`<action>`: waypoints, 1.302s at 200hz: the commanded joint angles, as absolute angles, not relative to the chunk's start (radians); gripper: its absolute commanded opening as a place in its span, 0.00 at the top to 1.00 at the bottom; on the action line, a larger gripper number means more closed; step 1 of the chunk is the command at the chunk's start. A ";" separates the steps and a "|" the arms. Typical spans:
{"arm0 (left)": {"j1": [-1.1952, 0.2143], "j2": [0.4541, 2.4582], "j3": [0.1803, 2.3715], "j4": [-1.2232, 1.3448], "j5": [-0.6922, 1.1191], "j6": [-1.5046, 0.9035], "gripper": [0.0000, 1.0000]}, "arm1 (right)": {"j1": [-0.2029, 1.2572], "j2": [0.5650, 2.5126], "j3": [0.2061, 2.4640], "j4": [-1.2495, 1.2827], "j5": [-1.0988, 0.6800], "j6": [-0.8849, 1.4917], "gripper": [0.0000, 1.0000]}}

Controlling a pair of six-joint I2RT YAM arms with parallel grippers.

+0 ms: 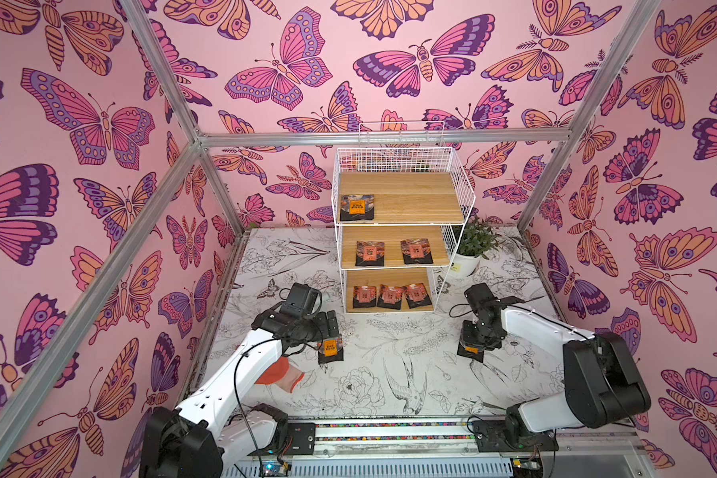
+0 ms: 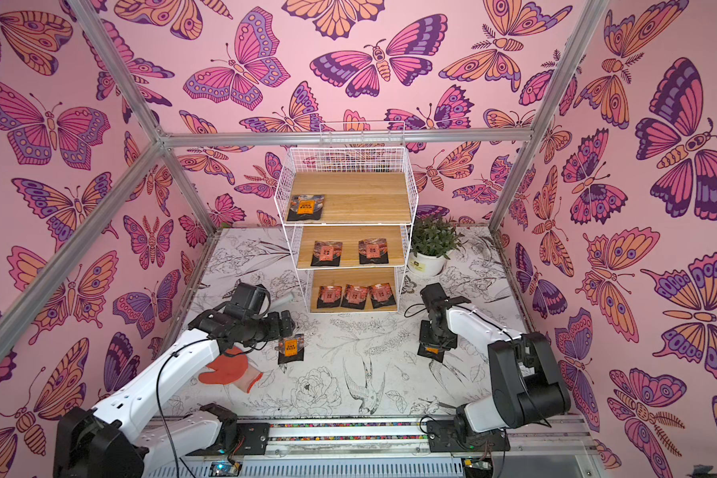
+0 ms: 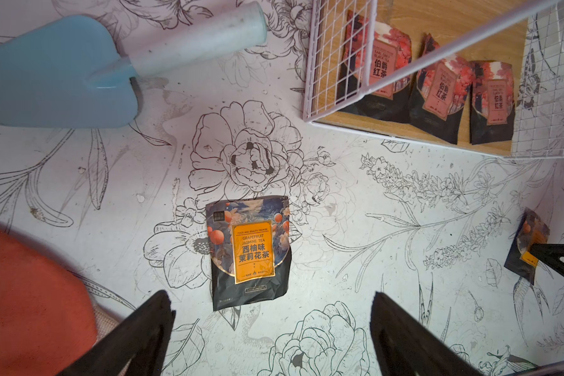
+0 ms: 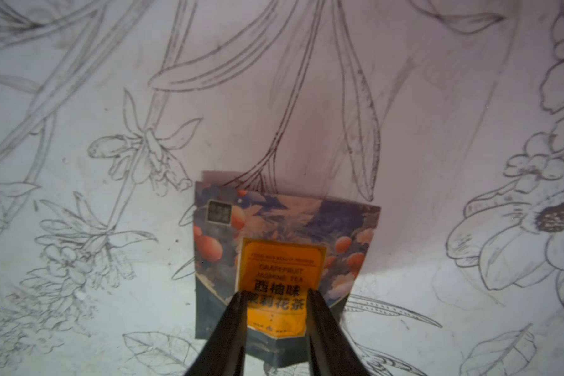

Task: Remove the tea bags from the shelf
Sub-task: Place the tea bag at the center of the board.

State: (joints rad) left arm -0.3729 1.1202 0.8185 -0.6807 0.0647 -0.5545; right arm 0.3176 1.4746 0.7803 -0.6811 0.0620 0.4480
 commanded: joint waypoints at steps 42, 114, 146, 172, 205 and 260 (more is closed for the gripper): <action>-0.367 1.112 0.804 -0.684 0.080 -0.545 0.03 | 0.269 1.490 0.778 -0.682 0.044 0.427 0.36; -0.367 1.105 0.796 -0.683 0.076 -0.544 0.03 | 0.265 1.563 0.829 -0.666 -0.035 0.369 0.33; -0.367 1.098 0.792 -0.684 0.075 -0.544 0.03 | 0.266 1.596 0.852 -0.650 -0.089 0.338 0.36; -0.367 1.101 0.793 -0.683 0.075 -0.542 0.03 | 0.270 1.629 0.887 -0.656 -0.110 0.315 0.38; -0.367 1.103 0.794 -0.684 0.077 -0.540 0.03 | 0.276 1.683 0.943 -0.685 -0.104 0.270 0.40; -0.367 1.109 0.799 -0.684 0.079 -0.538 0.03 | 0.276 1.758 1.014 -0.761 0.025 0.232 0.41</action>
